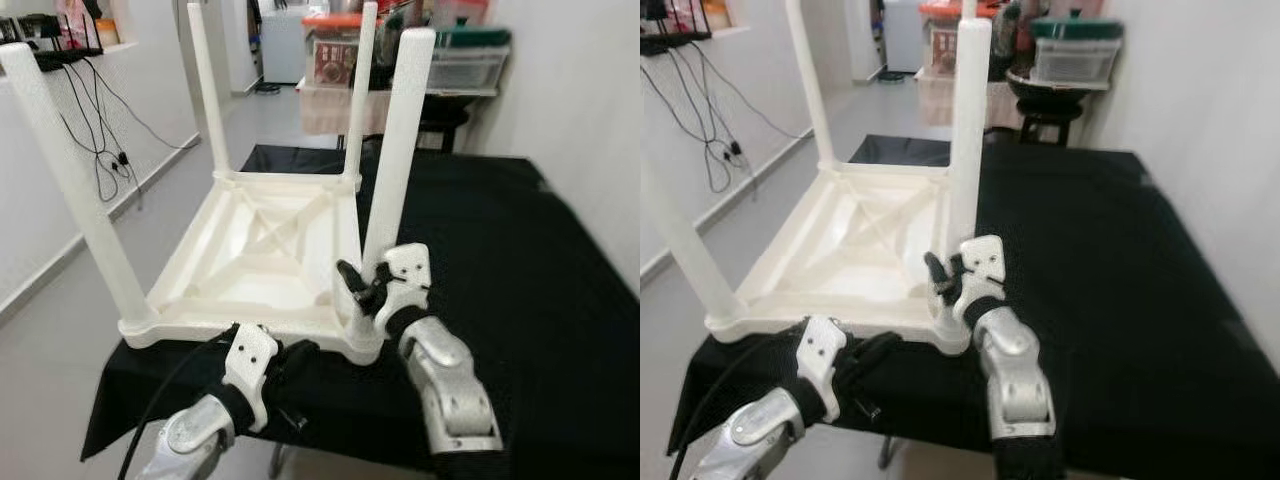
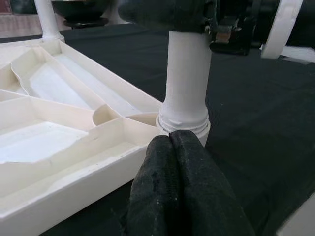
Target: Building children table
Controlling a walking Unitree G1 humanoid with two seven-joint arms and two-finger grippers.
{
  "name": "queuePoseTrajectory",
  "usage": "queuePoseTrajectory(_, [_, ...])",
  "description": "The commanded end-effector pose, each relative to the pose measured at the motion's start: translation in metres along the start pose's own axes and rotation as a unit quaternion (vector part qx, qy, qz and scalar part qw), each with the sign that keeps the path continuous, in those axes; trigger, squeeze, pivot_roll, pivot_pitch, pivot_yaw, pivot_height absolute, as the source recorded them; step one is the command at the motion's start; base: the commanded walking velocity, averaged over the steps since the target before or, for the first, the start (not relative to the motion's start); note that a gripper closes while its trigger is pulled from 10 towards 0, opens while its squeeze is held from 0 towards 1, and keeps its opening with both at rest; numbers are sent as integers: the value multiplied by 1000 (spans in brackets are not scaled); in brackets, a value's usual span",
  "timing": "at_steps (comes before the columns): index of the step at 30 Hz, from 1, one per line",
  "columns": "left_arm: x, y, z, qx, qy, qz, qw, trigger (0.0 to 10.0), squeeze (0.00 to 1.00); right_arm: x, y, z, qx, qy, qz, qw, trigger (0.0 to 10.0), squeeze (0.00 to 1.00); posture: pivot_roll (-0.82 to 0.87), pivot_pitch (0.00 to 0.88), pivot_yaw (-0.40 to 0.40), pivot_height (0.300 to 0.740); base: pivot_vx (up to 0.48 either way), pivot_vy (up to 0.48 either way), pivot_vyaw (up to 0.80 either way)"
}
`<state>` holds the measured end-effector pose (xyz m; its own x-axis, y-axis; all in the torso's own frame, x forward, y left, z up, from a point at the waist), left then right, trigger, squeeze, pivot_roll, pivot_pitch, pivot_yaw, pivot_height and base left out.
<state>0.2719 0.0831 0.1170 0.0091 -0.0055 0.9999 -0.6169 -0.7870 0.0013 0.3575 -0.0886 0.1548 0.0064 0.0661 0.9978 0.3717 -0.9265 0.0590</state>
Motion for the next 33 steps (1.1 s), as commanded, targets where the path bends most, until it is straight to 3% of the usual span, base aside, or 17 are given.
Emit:
queuePoseTrajectory(1, [-1,-2,1,-5,-1,6,1000,10000,0,-31,6,0,-9,-65,-16,998,0,0,-25,0,-50,740,0,0,0])
queuePoseTrajectory(4, [-1,-4,3,6,1,7,1000,10000,0,-31,-2,2,-3,-65,-15,998,0,0,-27,0,-47,740,0,0,0])
queuePoseTrajectory(5, [-1,-5,3,12,2,6,1000,10000,0,-29,-2,3,-5,-65,-14,998,3922,0,-29,0,-44,740,0,0,0])
queuePoseTrajectory(7, [-1,-5,3,12,2,6,1000,10000,0,-29,-2,3,-5,-65,-14,998,3922,0,-29,0,-44,740,0,0,0])
queuePoseTrajectory(8, [-1,-6,4,14,2,5,1000,10000,0,-26,-5,4,17,-58,3,998,10000,992,-27,0,-44,740,0,0,0])
queuePoseTrajectory(11, [-2,-5,5,6,0,2,1000,10000,0,4,-17,6,108,-2,33,994,10000,1000,-33,0,-37,740,0,0,0])
queuePoseTrajectory(15, [-2,-4,6,2,0,1,1000,10000,0,30,-23,3,202,46,17,978,10000,1000,-29,0,-30,740,0,0,0])
queuePoseTrajectory(16, [-2,-3,6,1,0,2,1000,10000,0,34,-22,1,252,47,8,966,10000,569,-29,0,-25,740,0,0,0])
queuePoseTrajectory(18, [-2,-3,6,0,0,2,1000,10000,0,35,-21,0,283,45,4,958,10000,569,-29,0,-25,740,0,0,0])
queuePoseTrajectory(19, [-2,-3,6,0,0,2,1000,10000,0,31,-19,-3,324,31,-4,945,10000,0,-29,0,-25,740,0,0,0])
queuePoseTrajectory(20, [-2,-3,6,0,0,2,1000,10000,0,31,-19,-3,324,31,-4,945,10000,0,-29,0,-25,740,0,0,0])
queuePoseTrajectory(21, [-2,-3,7,-1,1,2,1000,10000,0,24,-10,-1,365,7,-4,931,10000,0,-17,0,-27,740,0,0,0])
queuePoseTrajectory(27, [-2,-3,7,0,0,3,1000,10000,0,21,-2,4,389,-10,9,921,10000,0,-8,0,-32,740,0,0,0])
queuePoseTrajectory(28, [-2,-3,6,1,0,4,1000,10000,0,18,-1,3,403,-19,14,915,6745,0,-5,0,-34,740,0,0,0])
queuePoseTrajectory(29, [-2,-3,6,1,0,4,1000,10000,0,18,-1,3,403,-19,14,915,6745,0,-5,0,-34,740,0,0,0])
queuePoseTrajectory(30, [-2,-3,6,1,1,4,1000,10000,0,17,0,2,414,-26,23,910,0,0,-3,0,-35,740,0,0,0])
queuePoseTrajectory(33, [-1,-2,7,2,1,4,1000,10000,0,17,4,0,427,-30,33,903,0,0,-4,0,-36,740,0,0,0])
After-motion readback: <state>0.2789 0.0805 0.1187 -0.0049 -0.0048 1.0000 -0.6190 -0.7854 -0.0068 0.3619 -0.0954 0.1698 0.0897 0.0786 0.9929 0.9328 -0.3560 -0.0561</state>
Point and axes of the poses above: a point about 5 cm out from each wrist's last joint towards the gripper, its own z axis pointing out of the wrist towards the gripper, its own x axis along the axis of the wrist's last joint, y = z × x, the point moved 4 cm from there along z, pointing out of the wrist towards the gripper, and after that the axes turned 1 degree about -z, right-handed, at the moved point
